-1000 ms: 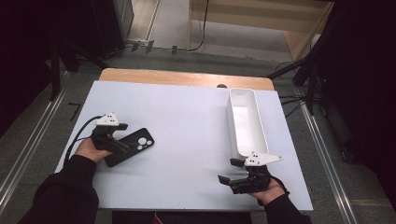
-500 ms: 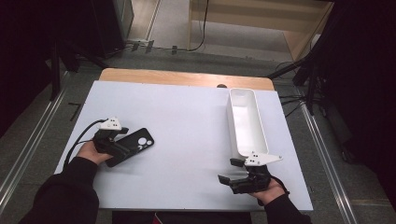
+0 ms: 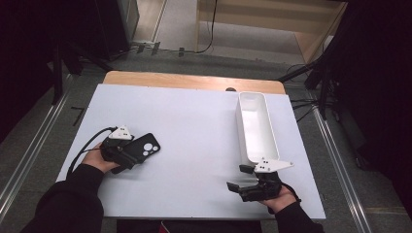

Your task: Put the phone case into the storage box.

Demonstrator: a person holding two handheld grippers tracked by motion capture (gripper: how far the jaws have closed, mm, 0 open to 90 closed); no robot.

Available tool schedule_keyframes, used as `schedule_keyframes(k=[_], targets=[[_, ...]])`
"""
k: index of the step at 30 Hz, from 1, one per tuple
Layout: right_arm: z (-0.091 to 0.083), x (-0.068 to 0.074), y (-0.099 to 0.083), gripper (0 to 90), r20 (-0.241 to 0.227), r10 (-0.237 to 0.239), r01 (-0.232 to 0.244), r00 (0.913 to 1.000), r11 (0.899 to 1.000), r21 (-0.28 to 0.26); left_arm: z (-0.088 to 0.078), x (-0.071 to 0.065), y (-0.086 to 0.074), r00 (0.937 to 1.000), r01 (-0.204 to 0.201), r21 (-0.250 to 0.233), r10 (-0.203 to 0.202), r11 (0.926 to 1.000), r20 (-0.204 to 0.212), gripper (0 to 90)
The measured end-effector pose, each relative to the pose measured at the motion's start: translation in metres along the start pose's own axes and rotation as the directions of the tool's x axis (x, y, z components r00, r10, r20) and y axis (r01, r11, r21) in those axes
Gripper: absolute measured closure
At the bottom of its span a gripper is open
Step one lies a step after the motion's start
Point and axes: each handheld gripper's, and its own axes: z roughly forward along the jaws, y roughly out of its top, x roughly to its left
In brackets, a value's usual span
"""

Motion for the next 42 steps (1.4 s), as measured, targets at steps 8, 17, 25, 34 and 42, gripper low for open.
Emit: schedule_keyframes(k=[8, 17, 25, 34, 42], targets=[[-0.0005, 0.0008, 0.0003, 17.0, -0.004, -0.006, 0.006, 1.0, 1.0, 0.0, 0.0019, -0.0042, 0.0005, 0.9993, -0.026, 0.017, 0.026, 0.9995, -0.027, 0.1], [-0.0005, 0.0012, -0.0001, 17.0, -0.004, -0.008, 0.008, 1.0, 1.0, -0.001, -0.0012, -0.0057, -0.0007, 0.9983, -0.002, 0.004, 0.002, 1.0, -0.058, 9.3], [-0.0002, 0.0019, 0.0, 17.0, -0.006, -0.002, 0.002, 1.0, 1.0, 0.0, -0.0026, -0.0066, -0.0013, 0.9978, 0.003, -0.005, -0.003, 1.0, -0.066, 12.2], [-0.0001, 0.0021, 0.0003, 17.0, -0.007, -0.006, 0.006, 1.0, 1.0, 0.001, -0.0037, -0.0048, 0.0003, 0.9983, 0.017, -0.009, -0.018, 0.9998, -0.055, 13.7], [0.0009, 0.0022, 0.0007, 17.0, -0.006, -0.01, 0.01, 0.9999, 1.0, 0.004, -0.0021, -0.0055, 0.0059, 0.9988, 0.032, -0.004, -0.032, 0.9995, -0.038, 14.1]])
